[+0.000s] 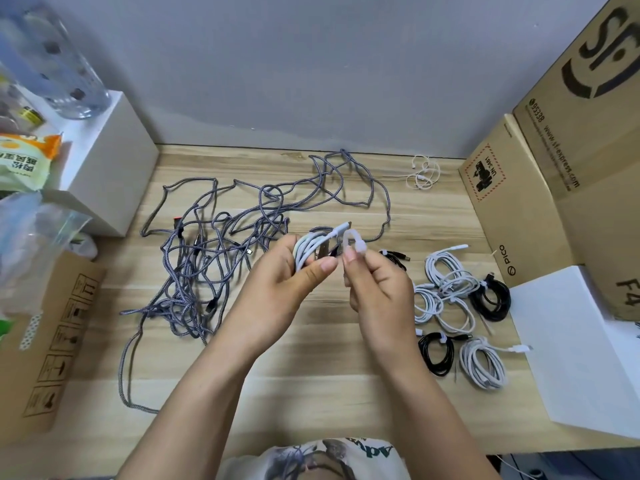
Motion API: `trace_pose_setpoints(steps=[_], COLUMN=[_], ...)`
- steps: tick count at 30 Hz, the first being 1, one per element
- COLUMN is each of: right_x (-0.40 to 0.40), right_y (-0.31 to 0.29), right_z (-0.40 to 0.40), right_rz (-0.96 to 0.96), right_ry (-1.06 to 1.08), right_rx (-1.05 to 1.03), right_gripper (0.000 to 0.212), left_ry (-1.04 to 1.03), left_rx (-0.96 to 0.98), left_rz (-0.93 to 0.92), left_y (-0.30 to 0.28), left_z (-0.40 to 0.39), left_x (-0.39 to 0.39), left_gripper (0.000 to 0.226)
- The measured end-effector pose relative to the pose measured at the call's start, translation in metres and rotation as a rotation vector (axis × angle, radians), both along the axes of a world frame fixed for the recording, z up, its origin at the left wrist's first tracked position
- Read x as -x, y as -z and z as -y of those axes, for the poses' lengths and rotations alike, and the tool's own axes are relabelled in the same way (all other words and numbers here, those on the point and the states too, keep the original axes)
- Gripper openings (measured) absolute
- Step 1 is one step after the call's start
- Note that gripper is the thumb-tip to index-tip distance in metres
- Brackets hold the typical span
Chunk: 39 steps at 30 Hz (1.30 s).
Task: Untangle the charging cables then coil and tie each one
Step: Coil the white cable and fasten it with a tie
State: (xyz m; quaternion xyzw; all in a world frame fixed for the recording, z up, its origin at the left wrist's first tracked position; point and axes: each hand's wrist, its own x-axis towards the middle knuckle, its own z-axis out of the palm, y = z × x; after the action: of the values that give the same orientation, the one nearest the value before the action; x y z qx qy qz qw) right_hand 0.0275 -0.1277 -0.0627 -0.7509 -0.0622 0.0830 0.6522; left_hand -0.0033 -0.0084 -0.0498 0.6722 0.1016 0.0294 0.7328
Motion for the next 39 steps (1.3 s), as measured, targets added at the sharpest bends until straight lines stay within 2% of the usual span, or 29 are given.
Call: trace_pose_setpoints(steps=[5, 8, 13, 15, 17, 19, 25, 29, 32, 35, 37, 39], right_x=[0.000, -0.001, -0.004, -0.005, -0.004, -0.004, -0.003, 0.000, 0.000, 0.001, 0.001, 0.002], right_y=[0.000, 0.002, -0.002, -0.005, -0.007, -0.008, -0.015, -0.017, -0.019, -0.020, -0.019, -0.019], right_z=[0.000, -0.003, -0.011, -0.013, -0.013, -0.013, -0.009, -0.010, -0.011, -0.010, -0.010, -0.010], right_rz=[-0.073, -0.125, -0.169, -0.196, -0.236, -0.245, -0.164, -0.138, -0.149, -0.137, -0.138, -0.154], right_ry=[0.023, 0.031, 0.015, 0.003, -0.002, -0.031, -0.176, -0.191, -0.188, -0.207, -0.230, -0.241], right_rx=[0.118, 0.202, 0.179, 0.127, 0.047, -0.028, -0.154, -0.218, -0.278, -0.295, -0.287, -0.279], right_gripper=[0.057, 0.055, 0.061, 0.057, 0.042, 0.036, 0.037, 0.039, 0.033, 0.032, 0.031, 0.032], left_ry=[0.006, 0.010, -0.032, -0.030, -0.037, -0.031, 0.007, 0.015, 0.012, 0.049, 0.077, 0.099], left_rx=[-0.119, -0.261, -0.487, -0.551, -0.568, -0.520, -0.392, -0.320, -0.274, -0.080, 0.053, 0.069], left_rz=[0.021, 0.048, 0.072, 0.072, 0.071, 0.066, 0.096, 0.103, 0.099, 0.065, 0.017, 0.002], left_y=[-0.005, -0.005, -0.003, -0.002, 0.001, 0.002, 0.005, 0.005, 0.005, 0.001, -0.003, -0.005], left_z=[-0.002, 0.000, 0.005, 0.007, 0.006, 0.004, 0.000, 0.001, 0.003, 0.006, 0.006, 0.005], left_x=[0.002, 0.003, 0.007, 0.007, 0.008, 0.007, 0.003, 0.002, 0.000, -0.002, -0.002, -0.002], left_gripper=[0.021, 0.023, 0.037, 0.039, 0.035, 0.031, 0.025, 0.027, 0.024, 0.024, 0.015, 0.019])
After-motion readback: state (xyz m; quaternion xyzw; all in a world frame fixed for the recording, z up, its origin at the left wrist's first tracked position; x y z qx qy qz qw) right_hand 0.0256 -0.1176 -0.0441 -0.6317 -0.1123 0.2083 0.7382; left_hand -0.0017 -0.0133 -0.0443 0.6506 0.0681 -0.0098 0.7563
